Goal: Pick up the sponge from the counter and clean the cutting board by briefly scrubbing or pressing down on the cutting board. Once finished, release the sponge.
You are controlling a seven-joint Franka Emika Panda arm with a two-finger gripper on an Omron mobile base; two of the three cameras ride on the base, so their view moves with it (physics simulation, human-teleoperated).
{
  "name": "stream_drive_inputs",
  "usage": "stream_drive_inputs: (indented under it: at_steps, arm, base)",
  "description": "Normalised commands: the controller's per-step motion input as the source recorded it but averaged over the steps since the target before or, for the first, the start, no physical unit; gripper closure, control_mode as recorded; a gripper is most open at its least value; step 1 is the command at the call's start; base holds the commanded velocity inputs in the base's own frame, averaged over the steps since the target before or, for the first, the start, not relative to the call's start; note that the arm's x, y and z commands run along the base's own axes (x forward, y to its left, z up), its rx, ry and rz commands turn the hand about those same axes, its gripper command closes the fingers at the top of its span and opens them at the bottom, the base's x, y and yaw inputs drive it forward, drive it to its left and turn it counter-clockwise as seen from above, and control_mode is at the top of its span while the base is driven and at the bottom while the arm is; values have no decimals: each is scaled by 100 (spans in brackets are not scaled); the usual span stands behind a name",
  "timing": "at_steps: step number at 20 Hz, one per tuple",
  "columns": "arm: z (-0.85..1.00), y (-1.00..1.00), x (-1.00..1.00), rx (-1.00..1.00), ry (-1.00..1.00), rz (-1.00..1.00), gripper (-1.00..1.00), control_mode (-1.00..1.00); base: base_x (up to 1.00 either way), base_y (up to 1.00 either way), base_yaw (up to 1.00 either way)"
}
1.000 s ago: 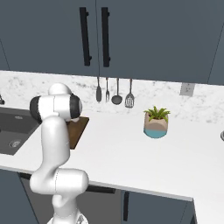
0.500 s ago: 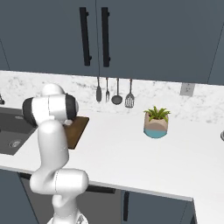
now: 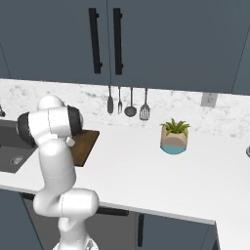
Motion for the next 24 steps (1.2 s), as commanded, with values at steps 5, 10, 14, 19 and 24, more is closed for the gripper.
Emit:
stream_drive_inputs:
  at_steps: [5, 10, 14, 19, 24]
  arm:
    - [-33, -36, -12, 1, -1, 0, 100, -100]
    - [-51, -14, 22, 2, 7, 0, 100, -100]
    - [-45, -36, 8, 3, 7, -1, 100, -100]
    - [-30, -36, 0, 0, 1, -9, 100, -100]
    - [-20, -34, 0, 0, 0, -18, 100, -100]
  base:
    - [0, 0, 0]
    - [0, 0, 0]
    - [0, 0, 0]
    - [0, 0, 0]
    - [0, 0, 0]
